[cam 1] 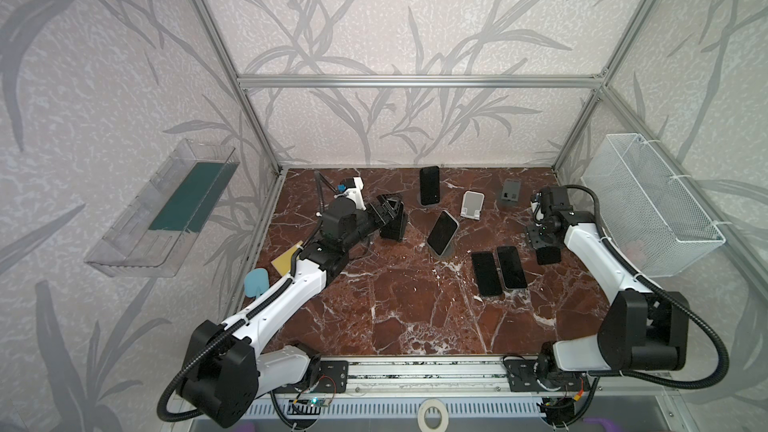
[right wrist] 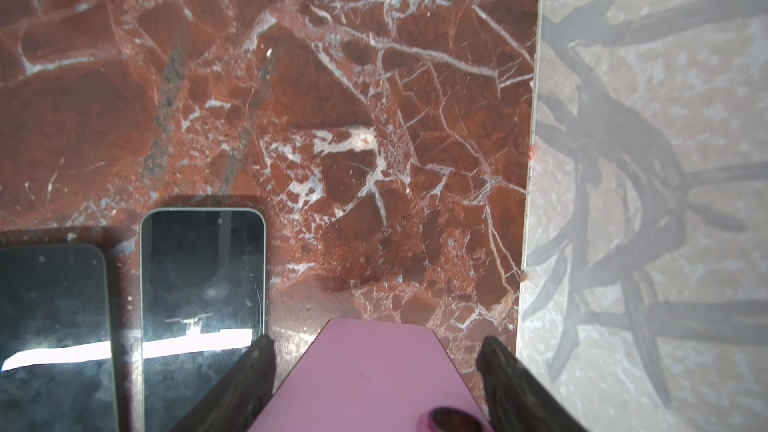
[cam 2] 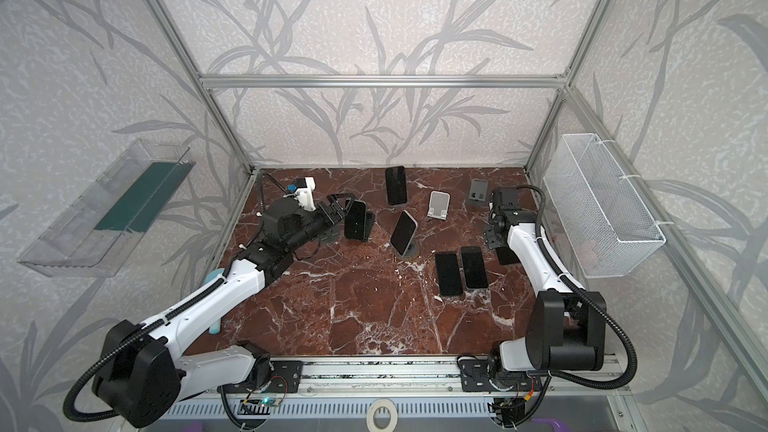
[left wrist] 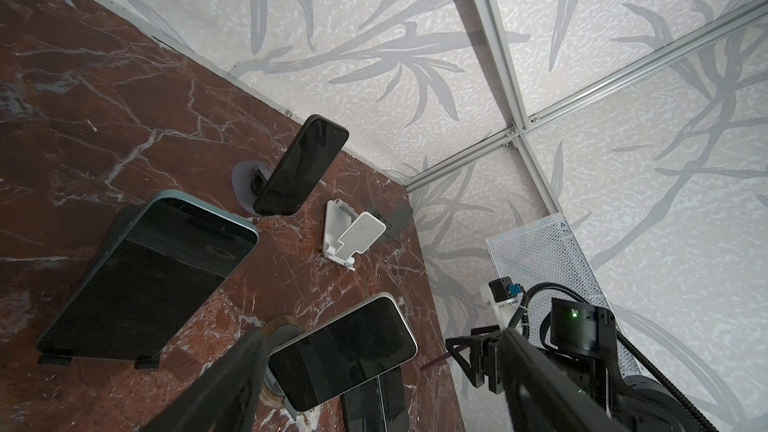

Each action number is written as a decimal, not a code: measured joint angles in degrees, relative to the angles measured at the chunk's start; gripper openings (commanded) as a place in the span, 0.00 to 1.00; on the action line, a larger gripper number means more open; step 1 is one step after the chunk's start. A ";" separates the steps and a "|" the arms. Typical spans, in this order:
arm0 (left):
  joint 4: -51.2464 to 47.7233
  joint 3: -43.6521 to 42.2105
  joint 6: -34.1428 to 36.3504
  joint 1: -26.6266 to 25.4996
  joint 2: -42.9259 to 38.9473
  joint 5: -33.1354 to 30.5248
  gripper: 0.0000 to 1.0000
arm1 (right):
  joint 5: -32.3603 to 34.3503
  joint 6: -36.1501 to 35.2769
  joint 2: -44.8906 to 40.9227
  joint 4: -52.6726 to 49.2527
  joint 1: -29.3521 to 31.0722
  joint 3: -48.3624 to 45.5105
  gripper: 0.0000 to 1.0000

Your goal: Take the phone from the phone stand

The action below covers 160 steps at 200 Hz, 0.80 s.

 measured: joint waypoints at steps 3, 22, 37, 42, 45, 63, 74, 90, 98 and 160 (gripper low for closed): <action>0.02 0.00 -0.02 0.00 0.02 0.02 0.87 | -0.02 0.00 -0.04 -0.09 0.00 -0.04 0.73; 0.11 0.00 -0.17 0.02 0.02 0.15 0.87 | -0.44 0.04 -0.28 -0.31 0.00 -0.26 0.74; 0.50 0.00 -0.44 0.11 0.13 0.50 0.87 | -0.96 0.07 -0.24 -0.48 -0.02 -0.46 0.74; 0.59 0.00 -0.50 0.13 0.17 0.63 0.87 | -1.14 0.09 -0.20 -0.55 -0.04 -0.46 0.74; 0.68 0.00 -0.52 0.17 0.22 0.74 0.87 | -1.27 0.09 -0.09 -0.59 -0.04 -0.46 0.74; 0.94 0.00 -0.94 0.52 0.44 1.29 0.87 | -2.01 0.13 0.94 -0.63 -0.24 -0.46 0.73; 0.98 0.00 -1.22 0.70 0.55 1.60 0.87 | -2.51 0.13 2.25 -0.63 -0.50 -0.42 0.73; 1.27 0.00 -1.60 1.09 0.63 1.92 0.87 | -3.30 0.11 4.94 -0.81 -1.07 0.44 0.73; 1.62 0.00 -1.86 1.31 0.79 2.21 0.87 | -3.67 0.13 6.60 -1.33 -1.36 1.57 0.73; 2.56 0.00 -2.99 2.16 2.08 3.32 0.87 | -4.61 0.59 15.76 -2.95 -2.21 8.15 0.72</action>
